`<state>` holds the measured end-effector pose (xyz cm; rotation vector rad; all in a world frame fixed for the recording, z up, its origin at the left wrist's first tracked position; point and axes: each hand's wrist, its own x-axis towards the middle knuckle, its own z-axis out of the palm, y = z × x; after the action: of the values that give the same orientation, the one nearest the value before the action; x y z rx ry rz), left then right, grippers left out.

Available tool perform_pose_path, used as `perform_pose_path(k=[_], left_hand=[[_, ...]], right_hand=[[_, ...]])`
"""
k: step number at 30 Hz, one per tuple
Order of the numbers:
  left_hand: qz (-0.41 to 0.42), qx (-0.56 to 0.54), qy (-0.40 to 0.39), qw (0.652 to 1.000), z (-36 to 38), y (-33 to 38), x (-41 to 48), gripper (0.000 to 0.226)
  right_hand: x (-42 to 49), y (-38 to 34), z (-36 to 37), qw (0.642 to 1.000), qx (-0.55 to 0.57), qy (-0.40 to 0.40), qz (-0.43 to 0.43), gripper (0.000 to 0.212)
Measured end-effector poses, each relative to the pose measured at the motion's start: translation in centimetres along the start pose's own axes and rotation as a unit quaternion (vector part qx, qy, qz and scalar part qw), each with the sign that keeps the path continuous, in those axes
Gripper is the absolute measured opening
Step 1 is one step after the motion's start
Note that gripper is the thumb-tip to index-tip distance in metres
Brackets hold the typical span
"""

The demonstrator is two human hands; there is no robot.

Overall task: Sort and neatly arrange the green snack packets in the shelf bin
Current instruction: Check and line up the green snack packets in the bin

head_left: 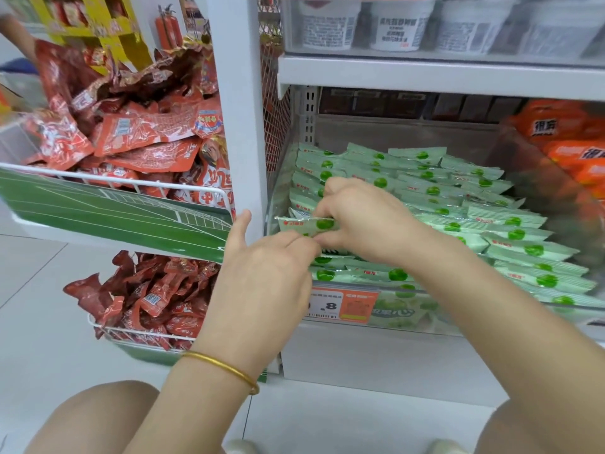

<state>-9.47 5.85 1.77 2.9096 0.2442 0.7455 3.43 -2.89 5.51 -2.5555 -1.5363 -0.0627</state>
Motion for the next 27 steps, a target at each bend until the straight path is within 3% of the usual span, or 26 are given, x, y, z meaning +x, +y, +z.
perform_pose_path(k=[3,8,12,15,18,22,27], left_hand=[[0.001,-0.030,0.034,0.999,-0.3,-0.3,0.2,0.038],[-0.014,-0.046,0.106,0.993,-0.4,0.1,0.5,0.037],[-0.022,0.026,0.068,0.997,1.1,0.4,0.7,0.046],[-0.024,0.067,0.045,0.997,1.8,0.6,0.7,0.041],[-0.029,0.081,0.021,0.996,2.0,0.8,0.6,0.043],[-0.037,0.074,0.001,0.997,2.3,0.8,0.5,0.045],[-0.040,0.074,0.010,0.996,2.3,0.8,0.5,0.045]], right_hand=[[-0.9,0.9,-0.9,0.998,0.053,0.038,0.025,0.033],[-1.1,1.2,0.2,0.997,0.010,0.071,0.034,0.025],[-1.1,1.2,1.3,0.998,0.001,0.048,0.033,0.029],[-1.9,1.7,1.1,0.996,0.007,0.085,0.033,0.028],[-2.2,1.5,1.5,0.993,0.022,0.100,0.054,0.024],[-2.0,1.3,2.0,0.995,0.013,0.066,0.069,0.021],[-2.5,1.4,2.2,0.989,0.048,0.108,0.093,0.019]])
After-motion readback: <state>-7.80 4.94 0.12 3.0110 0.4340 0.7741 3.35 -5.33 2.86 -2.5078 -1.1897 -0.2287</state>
